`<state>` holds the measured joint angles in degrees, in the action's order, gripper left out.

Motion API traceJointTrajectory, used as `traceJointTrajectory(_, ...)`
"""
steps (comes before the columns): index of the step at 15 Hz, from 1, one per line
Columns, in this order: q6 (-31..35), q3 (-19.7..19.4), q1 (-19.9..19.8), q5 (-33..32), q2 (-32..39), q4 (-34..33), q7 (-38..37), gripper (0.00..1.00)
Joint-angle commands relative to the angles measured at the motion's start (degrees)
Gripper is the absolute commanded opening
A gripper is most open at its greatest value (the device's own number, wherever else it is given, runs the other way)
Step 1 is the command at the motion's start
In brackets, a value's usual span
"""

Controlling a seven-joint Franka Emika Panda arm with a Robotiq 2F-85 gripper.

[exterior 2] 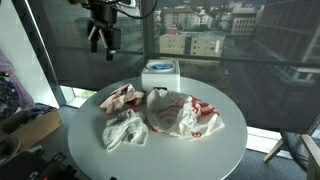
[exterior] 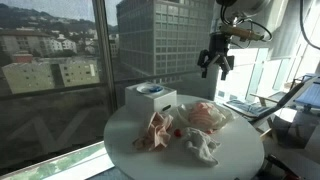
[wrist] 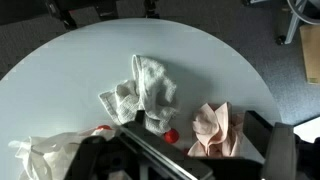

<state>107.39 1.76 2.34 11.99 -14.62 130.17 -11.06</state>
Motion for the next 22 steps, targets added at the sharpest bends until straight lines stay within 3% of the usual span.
traceJointTrajectory(1,-0.11,0.32,-0.37,0.06,0.01,-0.28,0.07,1.00)
traceJointTrajectory(9,-0.11,0.32,-0.37,0.06,-0.07,-0.71,0.07,1.00)
traceJointTrajectory(13,6.13,0.73,0.23,1.43,6.74,-1.19,0.48,1.00)
traceJointTrajectory(19,17.49,2.66,1.35,0.19,16.84,5.59,-3.78,1.00)
traceJointTrajectory(22,30.05,3.51,2.68,1.50,22.61,11.34,-4.15,1.00)
